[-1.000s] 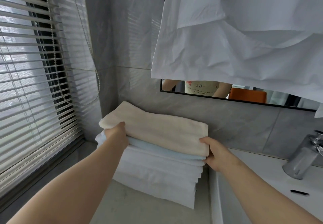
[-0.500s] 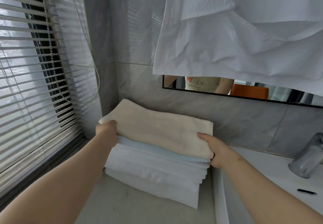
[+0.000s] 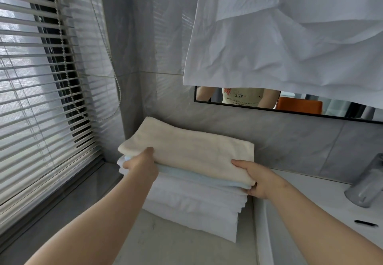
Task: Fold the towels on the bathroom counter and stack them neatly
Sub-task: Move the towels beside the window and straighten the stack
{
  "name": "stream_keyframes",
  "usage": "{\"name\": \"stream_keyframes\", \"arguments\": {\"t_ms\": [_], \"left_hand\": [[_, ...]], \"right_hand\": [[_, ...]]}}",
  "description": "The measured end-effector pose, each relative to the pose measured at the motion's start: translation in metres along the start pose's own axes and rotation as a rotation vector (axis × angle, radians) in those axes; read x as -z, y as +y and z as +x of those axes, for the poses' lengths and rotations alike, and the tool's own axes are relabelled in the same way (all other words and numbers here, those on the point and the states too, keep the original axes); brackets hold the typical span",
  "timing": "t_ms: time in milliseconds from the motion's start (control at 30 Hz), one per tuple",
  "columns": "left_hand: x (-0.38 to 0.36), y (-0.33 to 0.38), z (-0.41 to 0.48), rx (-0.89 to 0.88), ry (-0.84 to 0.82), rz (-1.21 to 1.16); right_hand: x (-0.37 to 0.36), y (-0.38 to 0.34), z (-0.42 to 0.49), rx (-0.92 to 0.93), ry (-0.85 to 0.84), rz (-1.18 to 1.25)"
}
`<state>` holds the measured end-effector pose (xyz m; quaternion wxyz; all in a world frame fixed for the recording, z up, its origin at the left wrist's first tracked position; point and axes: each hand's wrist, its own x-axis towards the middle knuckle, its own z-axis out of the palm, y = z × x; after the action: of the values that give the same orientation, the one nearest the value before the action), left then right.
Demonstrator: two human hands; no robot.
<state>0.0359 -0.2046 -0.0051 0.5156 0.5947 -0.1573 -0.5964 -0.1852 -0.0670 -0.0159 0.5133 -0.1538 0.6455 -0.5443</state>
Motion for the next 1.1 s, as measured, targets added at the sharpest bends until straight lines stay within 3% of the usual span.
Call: {"name": "stream_keyframes", "arguments": {"t_ms": [67,133,367,533,600,800,1100], "left_hand": [[0.000,0.004,0.004,0.040,-0.016,0.033],[-0.003,0.011,0.009,0.011,-0.053,-0.077],[-0.011,0.036,0.000,-0.205,-0.258,-0.176],[0.005,0.012,0.017,-0.053,-0.124,0.077],[0.009,0.004,0.024,-0.071,-0.091,0.110],[-0.006,0.014,0.016,-0.179,-0.168,0.124],[0.005,0.001,0.034,-0.129,-0.156,0.221]], "right_hand": [[-0.003,-0.001,0.002,0.024,0.029,0.002],[-0.005,-0.007,0.002,0.072,0.045,0.024],[-0.012,-0.037,0.000,0.336,0.004,0.210],[-0.005,-0.006,0.011,0.162,0.097,0.093],[0.000,0.006,0.012,0.114,0.102,0.065],[0.002,-0.004,0.011,0.269,0.138,0.103],[0.009,0.009,0.011,0.137,0.171,-0.004]]}}
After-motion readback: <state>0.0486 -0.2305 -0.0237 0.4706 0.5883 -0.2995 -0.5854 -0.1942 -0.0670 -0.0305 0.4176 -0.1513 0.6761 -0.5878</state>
